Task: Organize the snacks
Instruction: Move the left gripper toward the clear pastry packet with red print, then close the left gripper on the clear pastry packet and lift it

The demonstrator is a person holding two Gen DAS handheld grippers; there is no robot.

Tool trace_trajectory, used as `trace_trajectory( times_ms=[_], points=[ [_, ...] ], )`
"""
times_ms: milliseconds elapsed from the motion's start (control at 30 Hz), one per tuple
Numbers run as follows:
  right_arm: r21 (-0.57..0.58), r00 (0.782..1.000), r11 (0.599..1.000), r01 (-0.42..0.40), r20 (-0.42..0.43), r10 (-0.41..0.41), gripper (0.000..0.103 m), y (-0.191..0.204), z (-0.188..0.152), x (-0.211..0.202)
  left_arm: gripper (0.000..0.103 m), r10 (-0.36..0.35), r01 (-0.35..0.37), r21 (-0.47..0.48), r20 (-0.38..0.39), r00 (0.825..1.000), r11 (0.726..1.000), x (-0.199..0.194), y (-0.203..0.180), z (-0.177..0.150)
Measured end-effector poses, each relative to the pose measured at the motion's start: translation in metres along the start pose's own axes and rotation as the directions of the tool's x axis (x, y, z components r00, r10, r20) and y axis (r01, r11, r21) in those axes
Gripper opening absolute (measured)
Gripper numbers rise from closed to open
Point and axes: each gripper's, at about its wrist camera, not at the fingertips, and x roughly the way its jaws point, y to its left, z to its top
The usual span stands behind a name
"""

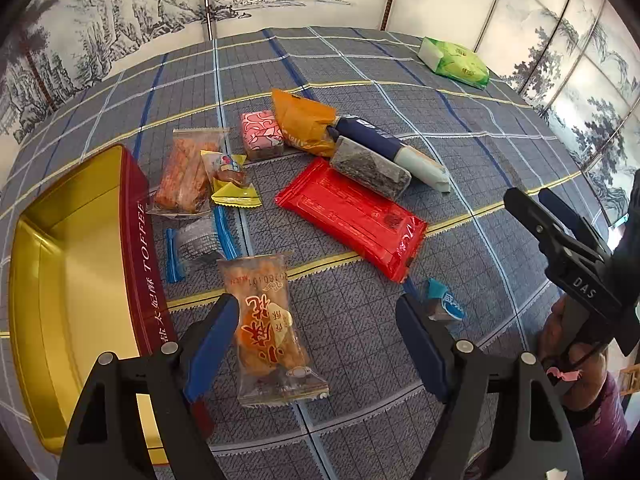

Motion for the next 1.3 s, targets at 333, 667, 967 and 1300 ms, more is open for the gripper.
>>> trace_trajectory(
  times_ms=[333, 667, 967, 1300],
  points=[
    [0.018, 1.0, 1.0, -0.012, -0.004, 0.012, 0.103, -0.003, 0.0, 0.001, 0.071, 0.039, -0.04, -0.009, -0.033, 0.999, 0.999, 0.023, 0.007, 0.002],
    [0.021, 1.0, 1.0, -0.009, -0.016, 0.009, 0.103, -0.001, -0.001, 0.004, 0.068, 0.108, -0.107, 0.021, -0.026, 0.994, 0.994, 0.032, 0.004, -0.002],
    [0.026, 1.0, 1.0, -0.008, -0.027, 0.009, 0.103, -0.003, -0.001, 0.006, 0.034, 0.124, -0.124, 0.037, -0.001, 0.992, 0.992, 0.034, -0.009, -0.011],
    [0.027, 0.999, 1.0, 0.002, -0.044, -0.001, 0.103, -0.004, -0.002, 0.008, 0.033, 0.157, -0.159, 0.038, 0.059, 0.986, 0.986, 0.017, -0.023, -0.021]
  ],
)
